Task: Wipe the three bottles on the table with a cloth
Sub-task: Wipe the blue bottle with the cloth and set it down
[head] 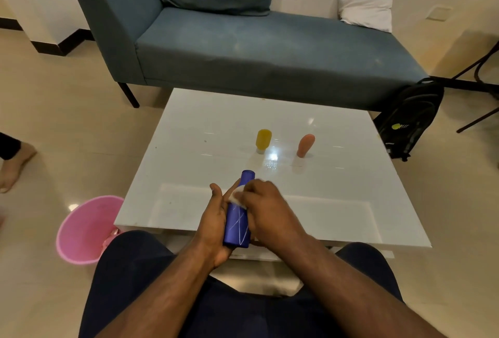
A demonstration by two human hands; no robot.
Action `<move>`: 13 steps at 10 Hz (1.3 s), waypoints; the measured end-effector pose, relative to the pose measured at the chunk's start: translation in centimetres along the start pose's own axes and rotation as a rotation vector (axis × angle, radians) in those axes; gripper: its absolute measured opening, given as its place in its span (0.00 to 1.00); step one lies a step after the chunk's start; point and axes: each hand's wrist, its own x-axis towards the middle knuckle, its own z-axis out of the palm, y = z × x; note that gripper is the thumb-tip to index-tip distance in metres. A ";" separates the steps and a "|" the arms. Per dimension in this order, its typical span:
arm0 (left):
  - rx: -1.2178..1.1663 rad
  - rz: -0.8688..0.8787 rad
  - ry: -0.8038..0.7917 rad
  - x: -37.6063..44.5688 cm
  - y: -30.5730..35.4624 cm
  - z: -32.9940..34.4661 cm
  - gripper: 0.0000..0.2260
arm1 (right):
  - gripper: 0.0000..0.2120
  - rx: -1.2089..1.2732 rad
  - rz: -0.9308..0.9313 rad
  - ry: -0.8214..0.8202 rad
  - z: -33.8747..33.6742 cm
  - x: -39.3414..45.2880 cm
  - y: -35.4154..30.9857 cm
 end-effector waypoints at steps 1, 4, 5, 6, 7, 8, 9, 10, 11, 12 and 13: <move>0.053 -0.004 0.018 0.1 -0.2 -0.1 0.30 | 0.11 0.069 0.116 0.093 -0.5 1.0 0.7; 0.106 -0.010 0.008 -0.1 -0.5 -0.6 0.30 | 0.10 0.021 0.116 0.071 -0.2 1.7 1.6; 0.111 -0.009 0.013 -0.2 -0.6 -0.7 0.30 | 0.05 0.053 0.117 0.151 -0.1 1.7 0.9; 0.109 -0.004 0.020 -0.2 -0.6 -1.1 0.30 | 0.14 -0.030 -0.053 0.063 0.2 0.7 0.7; 0.118 -0.005 0.005 -0.3 -0.7 -1.0 0.29 | 0.16 -0.024 0.038 0.090 -0.5 1.4 1.7; 0.083 0.008 0.012 -0.5 -0.8 -0.7 0.29 | 0.11 0.101 0.136 0.133 -0.1 1.1 0.3; 0.048 0.019 0.021 -0.4 -0.7 -0.8 0.30 | 0.14 0.069 0.047 0.049 0.4 0.0 -1.3; 0.061 0.012 0.044 -0.2 -0.6 -0.7 0.31 | 0.18 0.078 0.104 0.046 -0.1 0.3 0.1; 0.055 0.008 0.048 -0.2 -0.7 -0.7 0.31 | 0.17 0.118 0.204 0.074 -0.2 0.8 0.0; 0.022 0.025 0.028 -0.3 -0.6 -0.7 0.31 | 0.15 0.065 0.035 0.004 0.3 -0.4 -1.8; 0.041 0.021 0.028 -0.3 -0.5 -0.8 0.31 | 0.17 0.068 0.022 0.009 0.1 0.1 -0.7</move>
